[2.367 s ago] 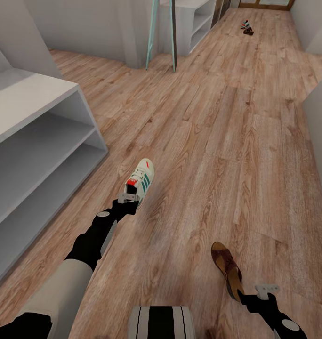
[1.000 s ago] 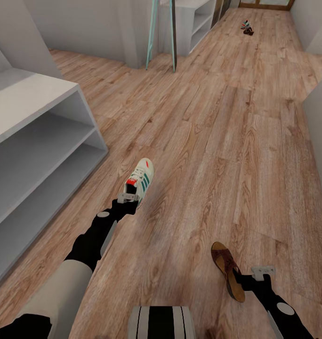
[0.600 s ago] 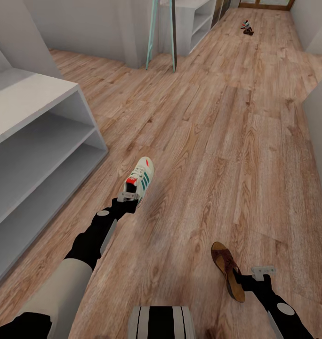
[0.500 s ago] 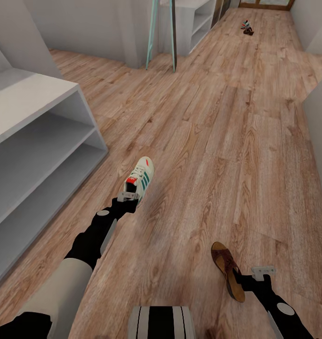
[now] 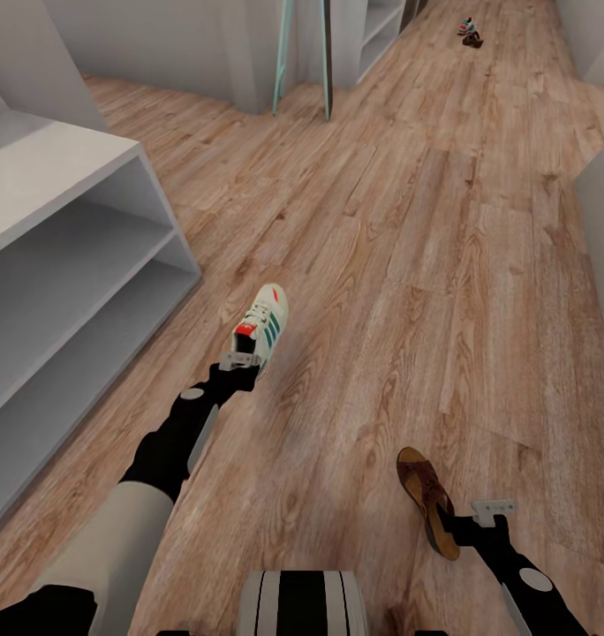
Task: Pick up the two gym shoes and the two sandals from the corridor floor and place them onto the hallstand (shoe rack) in the corridor, making sure they are on the rack and not on the floor. Arrange them so the two gym shoes are next to each other and the two sandals are next to each other.
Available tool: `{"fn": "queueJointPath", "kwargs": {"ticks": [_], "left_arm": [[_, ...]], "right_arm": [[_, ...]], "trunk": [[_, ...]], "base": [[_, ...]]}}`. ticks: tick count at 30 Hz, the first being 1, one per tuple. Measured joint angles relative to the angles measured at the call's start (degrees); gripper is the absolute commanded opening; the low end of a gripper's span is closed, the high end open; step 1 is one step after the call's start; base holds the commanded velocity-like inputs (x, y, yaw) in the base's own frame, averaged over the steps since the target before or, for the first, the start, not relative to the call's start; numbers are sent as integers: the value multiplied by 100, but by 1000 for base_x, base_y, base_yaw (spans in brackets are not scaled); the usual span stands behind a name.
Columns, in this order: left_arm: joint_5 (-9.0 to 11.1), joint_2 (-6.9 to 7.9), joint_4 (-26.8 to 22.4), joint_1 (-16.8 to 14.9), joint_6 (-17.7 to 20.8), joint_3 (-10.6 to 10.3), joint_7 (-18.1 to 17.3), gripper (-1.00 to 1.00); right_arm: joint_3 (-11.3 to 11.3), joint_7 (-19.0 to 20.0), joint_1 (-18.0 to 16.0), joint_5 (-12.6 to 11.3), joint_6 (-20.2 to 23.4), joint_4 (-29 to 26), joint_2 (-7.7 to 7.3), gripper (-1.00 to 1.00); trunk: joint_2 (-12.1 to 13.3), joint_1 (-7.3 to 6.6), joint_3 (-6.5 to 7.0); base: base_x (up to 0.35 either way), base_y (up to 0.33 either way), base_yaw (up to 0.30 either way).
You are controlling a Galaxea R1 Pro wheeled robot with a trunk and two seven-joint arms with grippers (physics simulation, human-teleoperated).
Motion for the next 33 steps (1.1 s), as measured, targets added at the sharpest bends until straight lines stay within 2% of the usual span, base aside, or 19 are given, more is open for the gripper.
{"fn": "queueJointPath", "kwargs": {"ticks": [11,16,21,27,33], "left_arm": [[-4,-2,-109,17,0,-3,6,-100],[-6,-4,-148,-3,0,-8,6,-100],[1,-7,-477,-9,42,-5,7,-100],[-3,-15,-752,-5,388,-10,8,-100],[-18,-9,-791,32,475,-11,9,-100]], "right_arm": [[0,1,0,0,0,8,3,100],[0,1,0,0,0,11,3,100],[7,1,0,0,0,15,3,100],[12,-1,0,0,0,18,3,100],[17,-5,0,0,-4,23,3,100]], "trunk": [[-14,29,-266],[-15,29,-303],[-15,28,-346],[-15,29,-399],[-15,29,-449]], "base": [[0,0,0],[0,0,0],[0,0,0],[0,0,0],[0,0,0]]}}
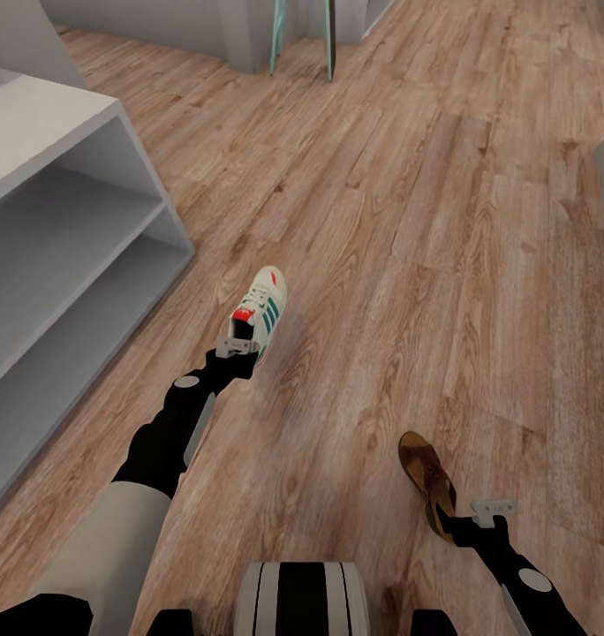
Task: Pick up the two gym shoes and the two sandals from the corridor floor and place them onto the hallstand (shoe rack) in the corridor, making sure they are on the rack and not on the floor. Arrange them so the two gym shoes are next to each other and the two sandals are next to each other.
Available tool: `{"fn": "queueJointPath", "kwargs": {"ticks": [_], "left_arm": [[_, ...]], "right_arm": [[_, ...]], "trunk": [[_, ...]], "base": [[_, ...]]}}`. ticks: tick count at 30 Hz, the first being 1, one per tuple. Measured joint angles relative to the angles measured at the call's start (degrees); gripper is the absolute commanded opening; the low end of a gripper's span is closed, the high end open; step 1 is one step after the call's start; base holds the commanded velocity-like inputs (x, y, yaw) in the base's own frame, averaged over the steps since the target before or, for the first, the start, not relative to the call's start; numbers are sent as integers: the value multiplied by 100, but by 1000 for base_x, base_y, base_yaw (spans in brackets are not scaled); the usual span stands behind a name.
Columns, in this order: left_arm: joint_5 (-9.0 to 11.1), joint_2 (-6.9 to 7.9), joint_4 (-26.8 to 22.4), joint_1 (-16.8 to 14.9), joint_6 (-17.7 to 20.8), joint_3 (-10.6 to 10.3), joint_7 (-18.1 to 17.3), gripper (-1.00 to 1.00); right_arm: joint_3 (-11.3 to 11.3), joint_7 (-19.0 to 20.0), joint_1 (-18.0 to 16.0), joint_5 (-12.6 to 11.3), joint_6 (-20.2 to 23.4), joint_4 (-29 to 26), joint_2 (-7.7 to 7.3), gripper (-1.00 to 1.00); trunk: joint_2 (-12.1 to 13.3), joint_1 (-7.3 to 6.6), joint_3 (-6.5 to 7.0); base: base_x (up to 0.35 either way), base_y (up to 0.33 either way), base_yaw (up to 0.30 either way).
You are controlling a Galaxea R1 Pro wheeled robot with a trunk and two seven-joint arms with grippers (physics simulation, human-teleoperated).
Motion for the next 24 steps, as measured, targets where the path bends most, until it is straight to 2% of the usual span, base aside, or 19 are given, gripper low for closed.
{"fn": "queueJointPath", "kwargs": {"ticks": [24], "left_arm": [[-5,2,-17,24,58,-9,-8,-100]], "right_arm": [[1,6,0,0,-1,0,0,100]], "trunk": [[0,0,-30]], "base": [[0,0,0]]}}
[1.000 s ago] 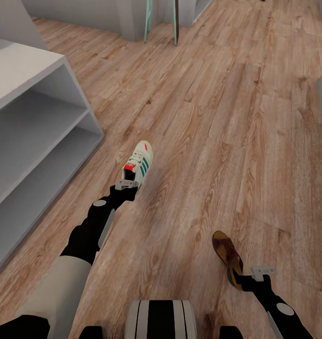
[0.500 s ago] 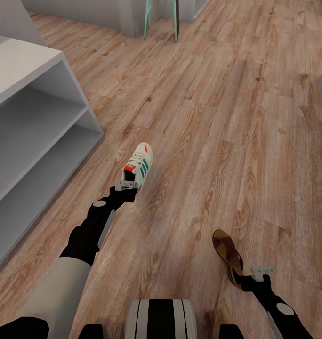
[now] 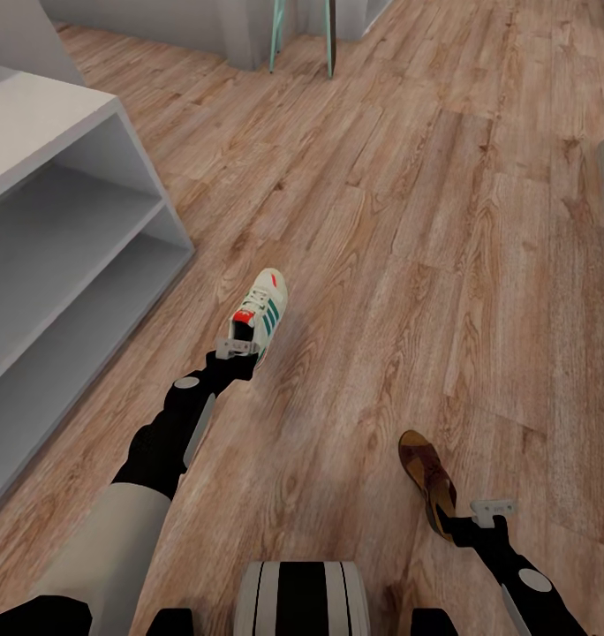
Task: Pick up the two gym shoes and the two sandals from the corridor floor and place them onto the hallstand (shoe rack) in the corridor, making sure they are on the rack and not on the floor. Arrange them so the two gym shoes are next to each other and the two sandals are next to each other.
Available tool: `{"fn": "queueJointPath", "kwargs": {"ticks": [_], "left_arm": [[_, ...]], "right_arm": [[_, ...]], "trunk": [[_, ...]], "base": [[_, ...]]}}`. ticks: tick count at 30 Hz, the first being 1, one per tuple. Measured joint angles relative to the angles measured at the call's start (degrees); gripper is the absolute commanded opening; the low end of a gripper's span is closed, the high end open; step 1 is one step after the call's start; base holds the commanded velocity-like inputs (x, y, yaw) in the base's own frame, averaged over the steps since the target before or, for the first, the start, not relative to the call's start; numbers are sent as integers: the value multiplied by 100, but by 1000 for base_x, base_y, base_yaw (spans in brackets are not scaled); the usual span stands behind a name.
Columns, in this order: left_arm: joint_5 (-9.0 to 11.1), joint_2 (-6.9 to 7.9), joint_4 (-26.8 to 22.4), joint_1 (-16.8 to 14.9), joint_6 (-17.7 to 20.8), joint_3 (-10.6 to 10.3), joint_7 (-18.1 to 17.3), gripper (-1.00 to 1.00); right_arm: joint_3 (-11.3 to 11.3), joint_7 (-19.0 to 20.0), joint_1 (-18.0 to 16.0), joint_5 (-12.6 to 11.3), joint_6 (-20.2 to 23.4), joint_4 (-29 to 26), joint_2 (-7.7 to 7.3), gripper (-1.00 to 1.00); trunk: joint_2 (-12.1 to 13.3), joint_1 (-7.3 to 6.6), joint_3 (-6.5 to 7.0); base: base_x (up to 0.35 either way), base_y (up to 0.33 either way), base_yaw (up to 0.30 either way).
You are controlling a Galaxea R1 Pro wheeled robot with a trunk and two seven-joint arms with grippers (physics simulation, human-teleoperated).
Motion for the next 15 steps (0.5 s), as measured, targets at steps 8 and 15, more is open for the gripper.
{"fn": "queueJointPath", "kwargs": {"ticks": [8,15], "left_arm": [[-4,0,-9,10,-8,0,-2,-100],[-3,0,-8,14,1,0,-5,-100]], "right_arm": [[0,1,0,-1,-1,1,0,100],[0,2,0,-7,1,1,0,100]], "trunk": [[0,0,0],[-4,8,-66]], "base": [[0,0,0],[0,0,0]]}}
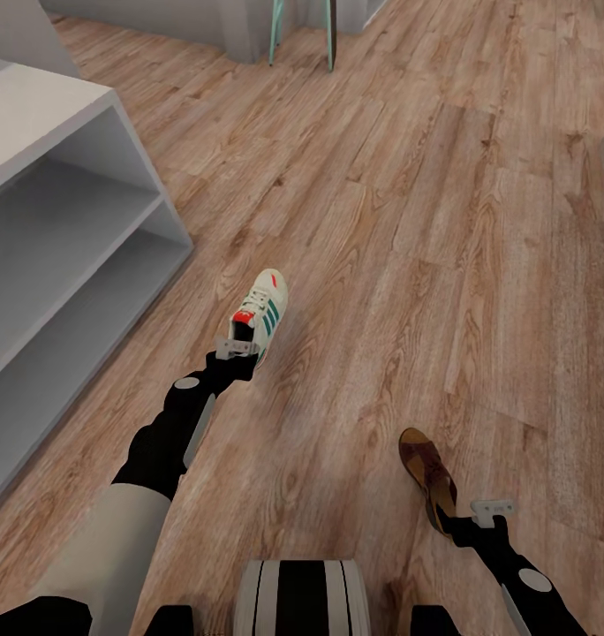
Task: Pick up the two gym shoes and the two sandals from the corridor floor and place them onto the hallstand (shoe rack) in the corridor, making sure they are on the rack and not on the floor. Arrange them so the two gym shoes are next to each other and the two sandals are next to each other.
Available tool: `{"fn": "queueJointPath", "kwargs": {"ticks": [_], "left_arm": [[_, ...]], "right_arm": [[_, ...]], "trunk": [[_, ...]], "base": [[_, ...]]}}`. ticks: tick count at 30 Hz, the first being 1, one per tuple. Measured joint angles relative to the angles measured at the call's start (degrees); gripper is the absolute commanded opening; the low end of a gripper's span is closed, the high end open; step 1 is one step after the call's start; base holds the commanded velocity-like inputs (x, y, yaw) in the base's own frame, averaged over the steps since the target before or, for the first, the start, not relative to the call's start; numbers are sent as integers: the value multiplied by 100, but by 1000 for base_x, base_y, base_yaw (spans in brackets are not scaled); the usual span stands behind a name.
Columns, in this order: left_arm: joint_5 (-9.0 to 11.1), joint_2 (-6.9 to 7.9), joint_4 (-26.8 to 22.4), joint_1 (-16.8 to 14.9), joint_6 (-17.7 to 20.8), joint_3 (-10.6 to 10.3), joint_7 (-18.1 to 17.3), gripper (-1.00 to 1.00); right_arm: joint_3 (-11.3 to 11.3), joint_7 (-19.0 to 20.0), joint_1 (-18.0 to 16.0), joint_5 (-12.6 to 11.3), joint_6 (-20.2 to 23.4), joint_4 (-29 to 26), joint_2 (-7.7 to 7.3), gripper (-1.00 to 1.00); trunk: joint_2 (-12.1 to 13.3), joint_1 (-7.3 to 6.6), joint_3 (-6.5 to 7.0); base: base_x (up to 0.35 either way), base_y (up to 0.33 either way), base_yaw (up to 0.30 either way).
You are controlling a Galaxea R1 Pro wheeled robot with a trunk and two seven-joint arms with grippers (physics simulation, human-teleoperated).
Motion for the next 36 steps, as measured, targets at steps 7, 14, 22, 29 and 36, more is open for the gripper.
{"fn": "queueJointPath", "kwargs": {"ticks": [7,14,22,29,36], "left_arm": [[0,0,-2,3,-1,-69,8,-100],[-1,0,-7,11,0,-98,12,-100],[-1,4,-5,8,3,-102,13,-100],[-1,0,-8,7,4,-97,13,-100],[-4,7,-9,4,3,-97,13,-100]], "right_arm": [[0,-1,0,-1,1,0,0,100],[0,-2,0,-1,2,0,3,100],[0,-2,0,-1,2,0,25,100],[0,-2,0,-1,0,0,48,100],[0,-2,0,-1,0,-4,52,100]], "trunk": [[-4,7,-67],[-4,7,-70],[-4,7,-76],[-4,7,-76],[-4,7,-76]], "base": [[0,0,0],[0,0,23],[0,0,33],[0,0,21],[0,0,23]]}}
